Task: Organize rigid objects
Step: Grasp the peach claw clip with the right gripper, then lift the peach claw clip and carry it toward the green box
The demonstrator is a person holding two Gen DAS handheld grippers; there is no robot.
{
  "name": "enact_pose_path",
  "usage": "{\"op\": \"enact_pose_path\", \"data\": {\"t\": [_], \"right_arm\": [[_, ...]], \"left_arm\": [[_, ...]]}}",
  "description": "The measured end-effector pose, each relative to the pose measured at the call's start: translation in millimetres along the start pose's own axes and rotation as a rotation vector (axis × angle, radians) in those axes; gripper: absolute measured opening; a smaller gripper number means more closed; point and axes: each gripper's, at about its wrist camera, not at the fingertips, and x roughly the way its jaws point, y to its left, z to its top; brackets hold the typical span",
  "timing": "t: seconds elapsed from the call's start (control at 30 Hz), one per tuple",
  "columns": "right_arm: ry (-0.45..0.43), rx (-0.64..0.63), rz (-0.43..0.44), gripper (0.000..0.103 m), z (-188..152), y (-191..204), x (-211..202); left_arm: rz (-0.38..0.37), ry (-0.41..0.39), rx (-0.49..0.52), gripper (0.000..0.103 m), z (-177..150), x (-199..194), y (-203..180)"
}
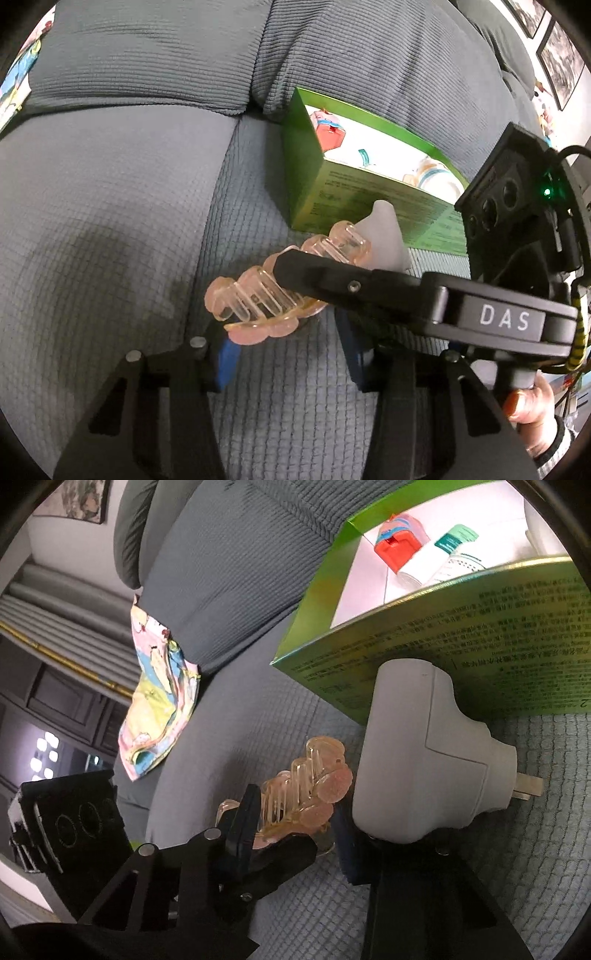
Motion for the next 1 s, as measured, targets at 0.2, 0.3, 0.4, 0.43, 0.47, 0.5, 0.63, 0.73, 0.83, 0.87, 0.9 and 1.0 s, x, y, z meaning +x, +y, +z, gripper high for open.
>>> {"op": "enact_pose_path", "data": {"t": [0.2, 0.3, 0.4, 0.43, 0.47, 0.5, 0.63, 0.73, 0.83, 0.87, 0.9, 1.0], "right_arm": [[-0.022, -0.022, 0.026, 0.04, -9, 13, -17], [-0.036, -0.04, 0.036, 0.04, -15, 22, -32], [-0.055, -0.055, 0.048, 0.04, -22, 31, -49], [-0.061, -0.06, 0.051, 0.04, -24, 34, -55], [-0.067, -0.064, 0.053, 0.04, -26, 36, -60], [-0.074, -0.07, 0.056, 0.04, -29, 39, -66], [-0.104, -0.086, 0.063, 0.04, -38, 46, -91], [-0.136, -0.096, 0.067, 0.04, -43, 52, -110], [-0.171, -0.11, 0.071, 0.04, -45, 58, -129], [-0.182, -0.115, 0.074, 0.04, -46, 59, -135], [-0.194, -0.12, 0.078, 0.04, -46, 61, -142], [-0.229, -0.132, 0.076, 0.04, -46, 65, -160]], "left_arm": [[0.013, -0.035, 0.038, 0.045, -6, -22, -17], [0.014, -0.055, 0.061, 0.045, -10, -37, -29], [0.016, -0.07, 0.079, 0.045, -13, -48, -42], [0.015, -0.076, 0.085, 0.045, -15, -53, -48], [0.015, -0.079, 0.09, 0.045, -16, -56, -52], [0.015, -0.083, 0.098, 0.045, -18, -60, -59], [0.014, -0.104, 0.134, 0.045, -23, -72, -82], [0.016, -0.123, 0.166, 0.045, -22, -78, -100], [0.015, -0.137, 0.2, 0.045, -21, -84, -118], [0.016, -0.142, 0.211, 0.045, -20, -86, -125], [0.016, -0.147, 0.22, 0.045, -20, -89, -130], [0.005, -0.166, 0.241, 0.045, -16, -94, -146]]}}
